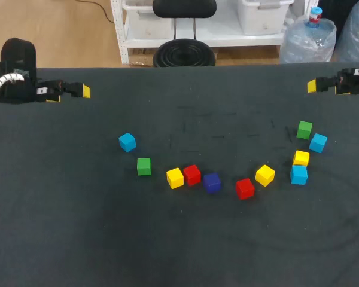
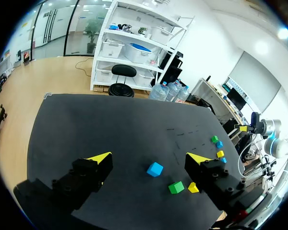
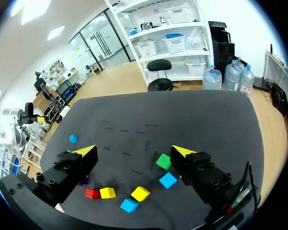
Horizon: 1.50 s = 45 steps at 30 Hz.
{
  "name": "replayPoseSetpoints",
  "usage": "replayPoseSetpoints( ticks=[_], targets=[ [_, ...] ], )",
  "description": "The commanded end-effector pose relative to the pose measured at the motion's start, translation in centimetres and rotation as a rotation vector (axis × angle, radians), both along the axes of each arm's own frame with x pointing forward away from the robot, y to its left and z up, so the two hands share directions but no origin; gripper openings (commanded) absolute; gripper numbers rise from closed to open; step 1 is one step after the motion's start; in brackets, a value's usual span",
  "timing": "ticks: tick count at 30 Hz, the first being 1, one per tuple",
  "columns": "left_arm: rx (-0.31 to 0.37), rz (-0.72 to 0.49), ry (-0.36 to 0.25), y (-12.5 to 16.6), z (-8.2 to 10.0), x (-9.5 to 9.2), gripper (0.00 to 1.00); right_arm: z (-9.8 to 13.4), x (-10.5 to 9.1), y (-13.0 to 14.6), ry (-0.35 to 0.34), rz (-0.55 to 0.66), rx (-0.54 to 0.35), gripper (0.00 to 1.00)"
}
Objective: Place the blue cubes, place green cubes on the blue cubes, place the yellow cubes on the green cubes, then place the red cubes on the yellow cubes, and place purple cube on the red cubes.
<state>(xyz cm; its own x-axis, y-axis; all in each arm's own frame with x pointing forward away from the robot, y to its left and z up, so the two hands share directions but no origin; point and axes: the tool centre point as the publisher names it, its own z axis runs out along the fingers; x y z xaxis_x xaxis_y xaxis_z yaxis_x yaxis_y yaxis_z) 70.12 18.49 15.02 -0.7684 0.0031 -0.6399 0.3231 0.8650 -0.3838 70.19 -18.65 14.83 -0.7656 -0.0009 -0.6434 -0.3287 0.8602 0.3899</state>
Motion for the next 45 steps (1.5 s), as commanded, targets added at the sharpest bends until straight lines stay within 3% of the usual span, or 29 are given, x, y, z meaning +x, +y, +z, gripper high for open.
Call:
replayPoseSetpoints(
  ticks=[1,23,30,37,45],
  targets=[
    [-0.001,0.000,-0.002,0.0,0.0,0.0,1.00,0.1,-0.1,0.1,0.001,-0.004,-0.004,1.00],
    [-0.001,0.000,-0.002,0.0,0.0,0.0,1.00,0.1,-0.1,0.1,0.001,-0.004,-0.004,1.00],
    [-0.001,0.000,-0.002,0.0,0.0,0.0,1.00,-0.5,0.0,0.8,-0.009,0.051,-0.070,1.00],
    [-0.001,0.000,-0.002,0.0,0.0,0.0,1.00,-0.5,-1.6,1.5,-0.024,0.158,-0.119,1.00],
    [-0.001,0.000,-0.002,0.0,0.0,0.0,1.00,-0.7,-4.3,1.2,-0.054,0.436,-0.204,1.00]
  ],
)
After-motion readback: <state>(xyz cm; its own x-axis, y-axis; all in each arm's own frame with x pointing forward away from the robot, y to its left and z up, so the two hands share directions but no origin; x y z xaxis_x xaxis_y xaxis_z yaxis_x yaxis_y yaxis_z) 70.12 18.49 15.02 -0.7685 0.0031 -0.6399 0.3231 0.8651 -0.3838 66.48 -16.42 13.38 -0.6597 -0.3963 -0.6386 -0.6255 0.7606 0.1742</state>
